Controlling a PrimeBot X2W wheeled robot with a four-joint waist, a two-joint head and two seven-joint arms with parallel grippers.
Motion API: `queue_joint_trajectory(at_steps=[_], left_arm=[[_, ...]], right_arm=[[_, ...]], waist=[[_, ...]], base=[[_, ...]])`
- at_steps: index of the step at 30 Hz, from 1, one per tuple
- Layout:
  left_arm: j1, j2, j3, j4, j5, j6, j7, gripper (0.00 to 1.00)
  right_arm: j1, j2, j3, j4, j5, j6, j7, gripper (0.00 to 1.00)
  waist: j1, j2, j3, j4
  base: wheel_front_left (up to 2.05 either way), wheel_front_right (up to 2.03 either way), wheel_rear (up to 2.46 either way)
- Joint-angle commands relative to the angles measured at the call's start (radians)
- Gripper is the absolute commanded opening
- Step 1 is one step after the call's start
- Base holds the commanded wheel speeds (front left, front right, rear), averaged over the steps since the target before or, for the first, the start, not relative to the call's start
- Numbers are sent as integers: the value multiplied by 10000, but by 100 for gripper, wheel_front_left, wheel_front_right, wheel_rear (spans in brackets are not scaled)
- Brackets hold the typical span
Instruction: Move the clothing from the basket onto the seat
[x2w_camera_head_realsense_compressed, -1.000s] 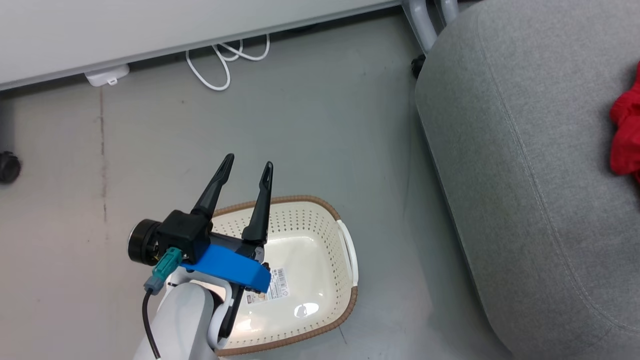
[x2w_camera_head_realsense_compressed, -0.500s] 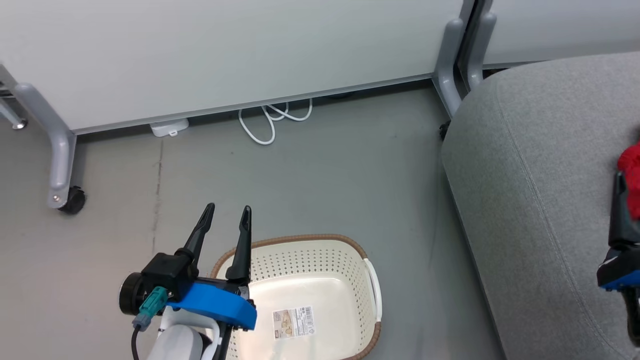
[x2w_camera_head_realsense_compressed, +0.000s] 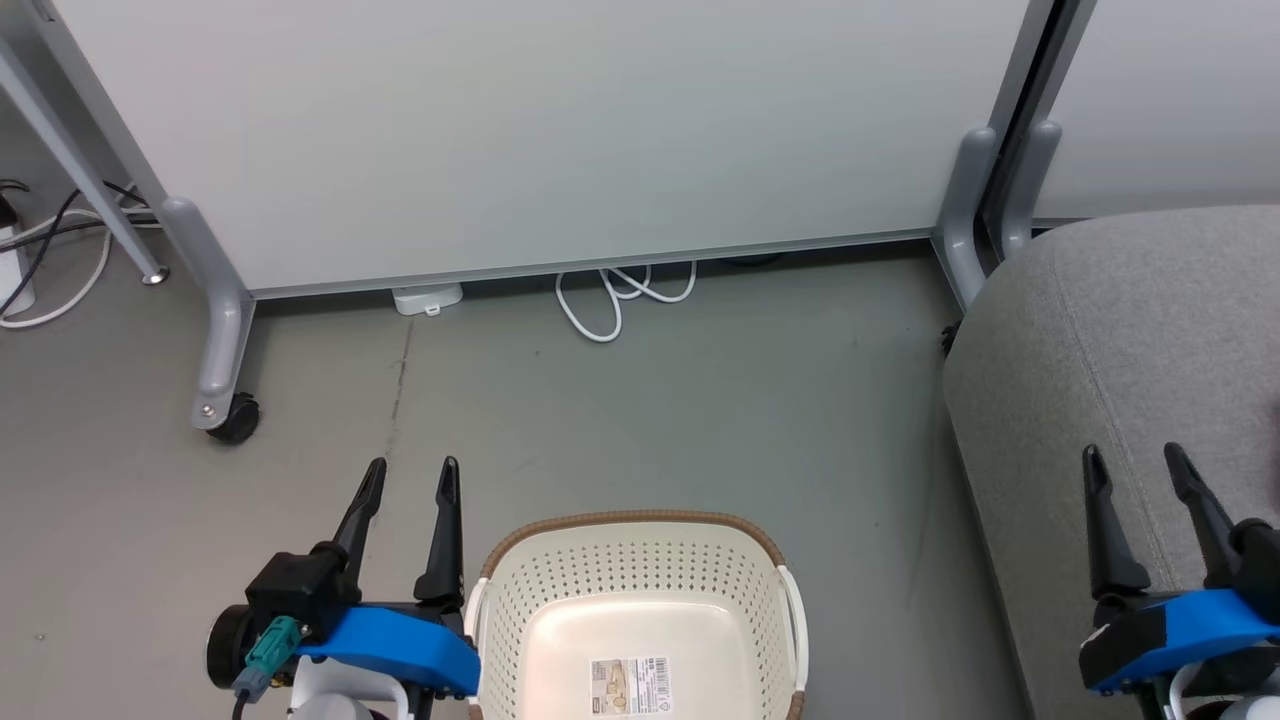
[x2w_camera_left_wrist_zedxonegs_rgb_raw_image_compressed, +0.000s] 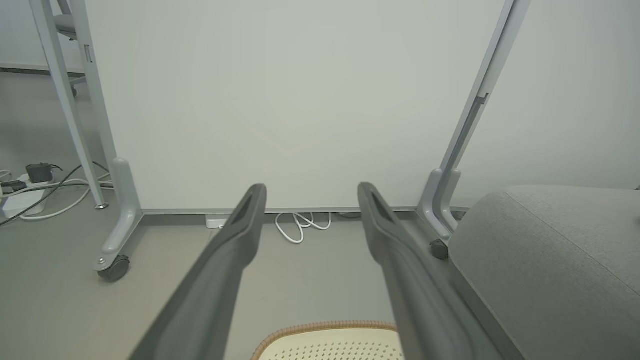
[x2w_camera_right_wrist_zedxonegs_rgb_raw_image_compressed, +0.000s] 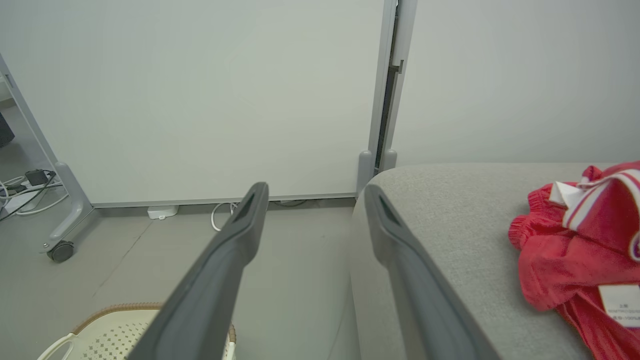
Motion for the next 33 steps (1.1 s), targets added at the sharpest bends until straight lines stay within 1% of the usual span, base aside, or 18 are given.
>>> queue_joint_trajectory(at_steps=[1, 9, 14, 22, 33], left_arm=[[115, -10, 95, 63, 31, -14, -25, 100], [363, -17, 414, 411, -3, -14, -25, 100], [458, -19, 529, 495, -18, -14, -25, 100], [446, -19, 576, 640, -21, -15, -25, 100], [432, -20, 467, 687, 13, -15, -25, 100]], right_arm=[[217, 111, 80, -115, -17, 1, 24, 100], [713, 434, 582, -377, 66, 1, 116, 100], [937, 546, 766, -272, 111, 1, 61, 100], [963, 626, 1015, 88, 312, 1, -90, 100], [855, 656, 1052, 294, 380, 1, -230, 100]], waist=[[2, 0, -144, 142], [2, 0, -478, 387], [2, 0, -592, 450], [2, 0, -654, 405], [2, 0, -721, 382]], base=[[0, 0, 0], [0, 0, 0], [0, 0, 0], [0, 0, 0], [0, 0, 0]])
